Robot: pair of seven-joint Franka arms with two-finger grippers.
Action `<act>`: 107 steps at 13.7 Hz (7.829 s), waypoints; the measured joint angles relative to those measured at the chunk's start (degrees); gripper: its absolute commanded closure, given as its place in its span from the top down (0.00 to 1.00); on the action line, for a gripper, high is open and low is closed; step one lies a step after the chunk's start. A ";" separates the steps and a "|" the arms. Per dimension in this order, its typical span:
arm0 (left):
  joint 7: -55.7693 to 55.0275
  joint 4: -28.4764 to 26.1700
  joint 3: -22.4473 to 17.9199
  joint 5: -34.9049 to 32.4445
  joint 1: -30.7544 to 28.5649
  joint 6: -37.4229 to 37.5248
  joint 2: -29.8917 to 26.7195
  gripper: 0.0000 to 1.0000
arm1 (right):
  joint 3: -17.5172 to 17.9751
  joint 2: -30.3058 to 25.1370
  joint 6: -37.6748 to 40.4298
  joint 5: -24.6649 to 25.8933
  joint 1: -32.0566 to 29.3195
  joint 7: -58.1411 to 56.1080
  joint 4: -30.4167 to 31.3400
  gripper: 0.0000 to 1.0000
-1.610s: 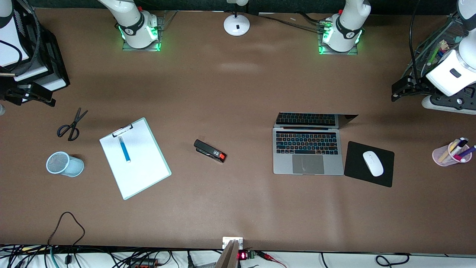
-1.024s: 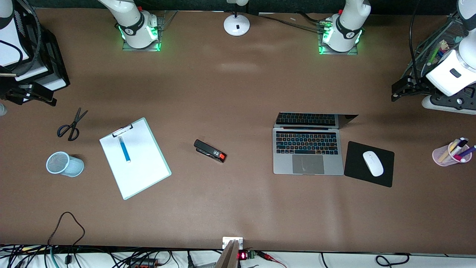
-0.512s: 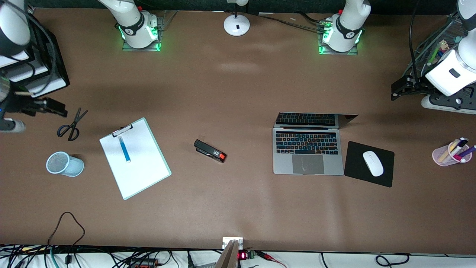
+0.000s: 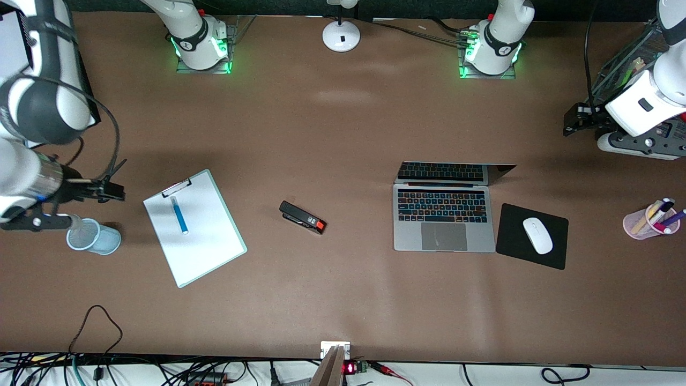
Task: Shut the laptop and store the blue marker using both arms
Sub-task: 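Lower the right gripper over the blue marker while the left gripper reaches the laptop, then grasp the blue marker with the right gripper while the left gripper pushes the lid, then lift the marker with the right gripper while the left gripper closes the lid, then carry the marker over the mesh cup while the left gripper withdraws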
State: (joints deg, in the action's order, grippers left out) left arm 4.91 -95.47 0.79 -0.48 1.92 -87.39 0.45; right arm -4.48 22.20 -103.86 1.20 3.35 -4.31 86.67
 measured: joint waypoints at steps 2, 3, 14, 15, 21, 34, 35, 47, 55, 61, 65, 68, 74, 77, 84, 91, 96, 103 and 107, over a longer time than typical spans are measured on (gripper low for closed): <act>0.00 0.79 0.01 0.00 0.12 0.29 0.44 0.05 | 0.02 2.21 -2.75 0.00 0.79 -2.49 0.16 1.00; 0.00 1.12 0.02 0.00 0.20 0.43 0.71 0.04 | 0.02 3.31 -4.73 0.00 0.99 -3.28 0.68 1.00; -3.02 1.44 2.51 2.84 3.89 7.63 1.06 0.01 | 0.04 7.05 -23.63 0.00 1.62 -10.94 13.98 1.00; -5.18 1.40 3.40 4.39 4.13 7.59 1.30 0.01 | 0.06 7.43 -24.91 0.01 2.00 -11.52 14.94 1.00; -12.61 -4.95 8.60 7.15 4.43 -1.86 4.43 0.01 | 0.07 10.83 -29.19 0.01 3.20 -17.67 15.91 1.00; -15.71 -24.91 12.99 7.15 4.58 -31.03 5.62 0.00 | 0.00 14.44 -35.32 -0.79 4.87 -18.16 15.81 0.71; -15.71 -24.92 13.00 7.15 4.58 -31.97 6.03 0.00 | -0.02 14.44 -35.32 -1.85 4.86 -18.16 15.81 0.64; -15.64 -24.65 13.01 7.15 4.48 -52.75 13.27 0.00 | -0.06 14.94 -35.34 -3.15 4.75 -18.16 15.51 0.45; -15.52 -12.67 12.54 0.62 3.55 -56.59 26.30 0.00 | -0.07 15.19 -35.34 -3.17 4.53 -18.15 15.46 0.32; -15.47 -6.54 11.68 -3.20 3.54 -61.83 36.03 0.00 | -0.07 15.62 -35.38 -3.17 4.51 -18.15 15.29 0.23; -15.42 -4.24 11.62 -3.37 3.54 -62.52 39.64 0.00 | -0.07 15.64 -35.40 -3.18 4.51 -18.15 14.76 0.15; -15.41 -3.96 11.47 -3.38 3.54 -63.57 40.55 0.00 | -0.07 15.65 -35.40 -3.18 4.51 -18.15 14.46 0.13; -15.37 -3.89 10.97 -3.40 3.54 -66.07 41.70 0.00 | -0.07 15.53 -35.85 -3.16 4.52 -18.27 11.68 0.03; -15.36 -3.87 10.92 -3.40 3.54 -66.43 41.79 0.00 | -0.33 13.40 -35.83 -3.08 4.44 -21.25 9.41 0.02; -15.36 -1.22 11.19 -3.41 3.51 -52.84 36.26 0.00 | -0.88 4.78 -34.74 -5.64 -0.81 -51.91 9.27 0.01; -15.37 -0.89 11.55 -3.43 3.90 -28.04 20.27 0.06 | -0.91 1.23 -26.84 -24.80 -4.64 -80.83 9.30 0.00; -15.53 -0.94 13.39 -3.43 4.16 -17.61 14.25 1.00 | -0.95 1.24 -14.65 -36.34 -10.60 -98.81 5.77 0.00; -15.50 0.53 13.35 -3.43 3.59 -10.82 10.61 1.00 | -0.94 4.08 -3.57 -43.48 -17.11 -108.91 0.57 0.00; -14.70 5.79 13.08 -3.43 3.02 -2.33 9.70 1.00 | -0.94 6.49 1.60 -48.73 -20.18 -114.55 0.16 0.00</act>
State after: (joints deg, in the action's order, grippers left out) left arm -9.79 -89.68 13.87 -3.91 4.94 -89.73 10.15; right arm -5.42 28.68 -102.26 -47.53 -16.82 -118.86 86.83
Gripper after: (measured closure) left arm 0.000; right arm 0.824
